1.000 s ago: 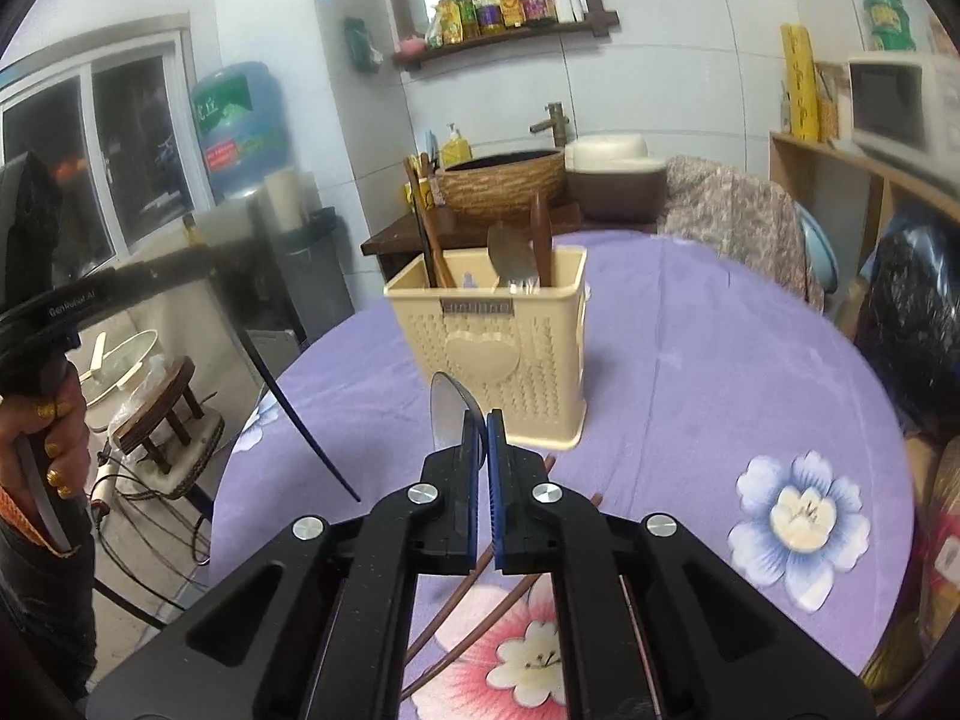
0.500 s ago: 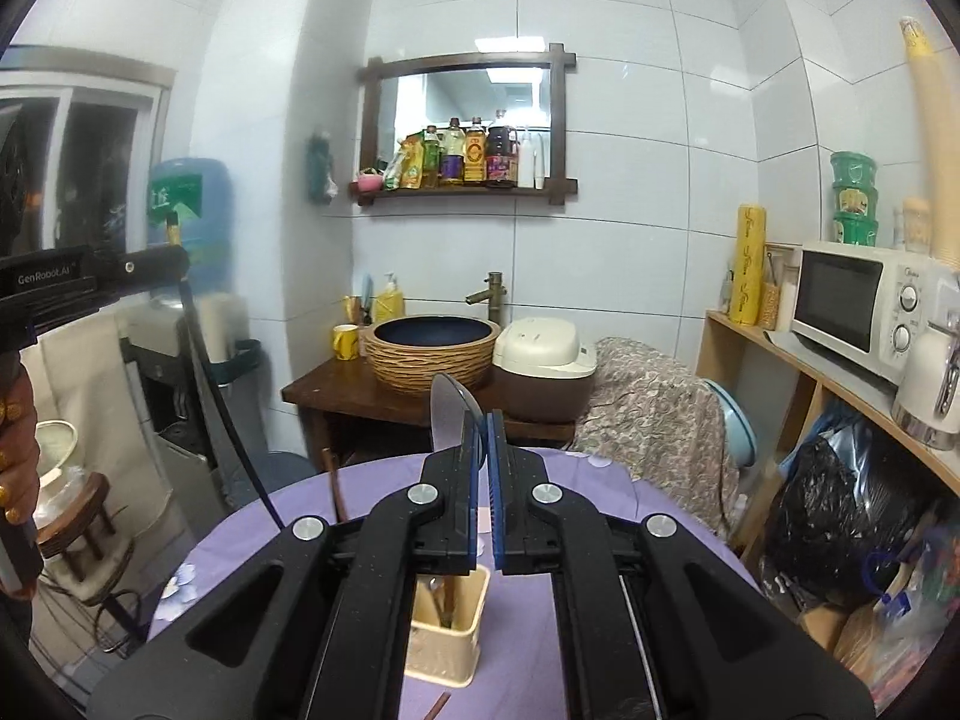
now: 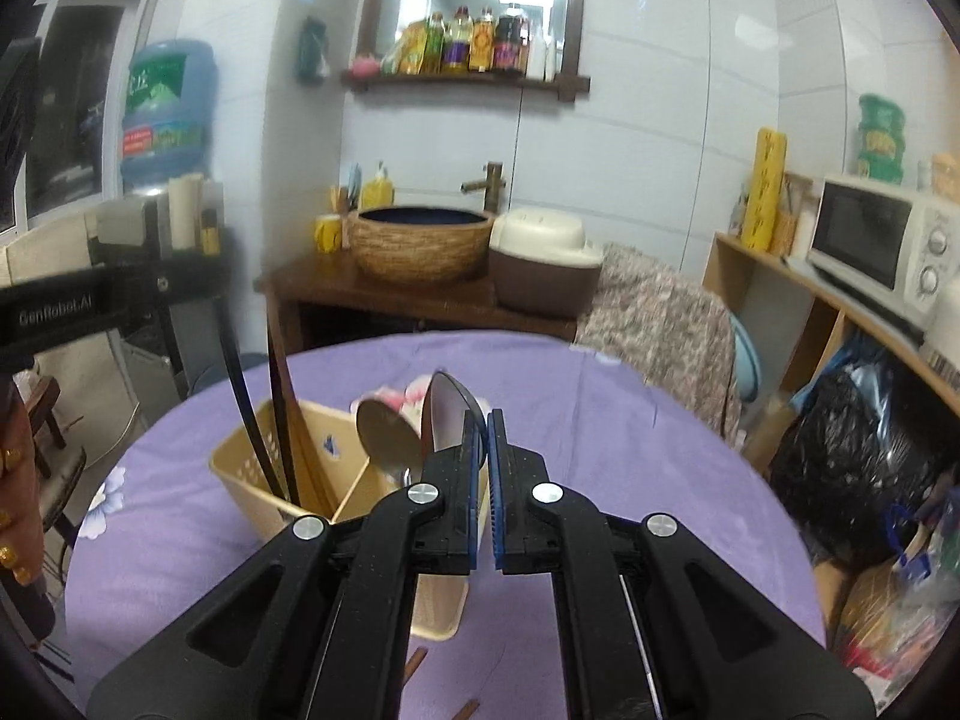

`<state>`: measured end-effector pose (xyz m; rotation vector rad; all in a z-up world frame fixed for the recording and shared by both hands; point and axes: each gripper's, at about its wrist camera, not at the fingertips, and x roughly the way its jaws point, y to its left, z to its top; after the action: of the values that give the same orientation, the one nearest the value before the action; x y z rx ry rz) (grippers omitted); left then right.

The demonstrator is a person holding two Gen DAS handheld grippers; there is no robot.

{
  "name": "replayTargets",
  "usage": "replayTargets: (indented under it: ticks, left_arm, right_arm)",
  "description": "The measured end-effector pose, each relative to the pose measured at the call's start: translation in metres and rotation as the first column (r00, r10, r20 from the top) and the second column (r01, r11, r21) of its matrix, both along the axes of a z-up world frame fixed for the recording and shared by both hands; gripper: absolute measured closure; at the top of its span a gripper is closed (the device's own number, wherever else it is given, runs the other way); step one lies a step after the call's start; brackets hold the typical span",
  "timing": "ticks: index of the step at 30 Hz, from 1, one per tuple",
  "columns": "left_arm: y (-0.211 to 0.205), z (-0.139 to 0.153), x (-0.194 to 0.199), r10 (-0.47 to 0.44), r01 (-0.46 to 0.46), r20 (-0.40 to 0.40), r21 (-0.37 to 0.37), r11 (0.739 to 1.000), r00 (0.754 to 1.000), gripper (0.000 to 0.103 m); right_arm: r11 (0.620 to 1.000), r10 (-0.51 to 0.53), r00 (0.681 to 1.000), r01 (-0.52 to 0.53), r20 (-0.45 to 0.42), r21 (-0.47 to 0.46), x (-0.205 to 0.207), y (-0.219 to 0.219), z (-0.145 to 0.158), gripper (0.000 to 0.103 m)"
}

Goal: Organize utensils
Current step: 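Lower the spoon and chopstick into the holder and open both tools, then move both tools back toward the brown wooden chopsticks on the cloth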

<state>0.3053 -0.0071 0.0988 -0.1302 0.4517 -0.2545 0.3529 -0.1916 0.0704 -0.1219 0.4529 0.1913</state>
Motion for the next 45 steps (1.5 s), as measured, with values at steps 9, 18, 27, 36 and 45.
replayTargets:
  ticks: [9,18,27,36,45]
  left_arm:
    - [0.0,-0.02,0.001,-0.014,0.014,-0.023,0.027,1.0,1.0,0.094]
    - [0.01,-0.018,-0.031,-0.006,0.005,0.026,0.008,1.0,1.0,0.039]
    - [0.024,-0.043,-0.088,0.012,-0.012,0.075,0.004,1.0,0.997,0.006]
    - [0.023,-0.09,-0.123,0.013,-0.011,-0.026,0.091,0.996,1.0,0.005]
    - [0.028,-0.133,-0.148,0.081,-0.06,-0.137,0.152,0.986,0.987,0.006]
  right_arm:
    - [0.999,0.025,0.999,-0.024,-0.036,0.021,0.003,0.0,-0.017,0.099]
    - [0.997,0.003,0.999,-0.001,-0.035,0.081,-0.019,-0.011,-0.024,0.06]
    - [0.995,-0.02,1.0,0.018,0.02,0.097,-0.083,-0.02,-0.026,0.012]
    - [0.999,-0.029,0.997,0.03,-0.068,0.015,-0.136,-0.01,-0.069,0.006]
    - [0.994,-0.108,0.938,0.097,-0.329,-0.049,-0.154,-0.007,-0.135,0.006]
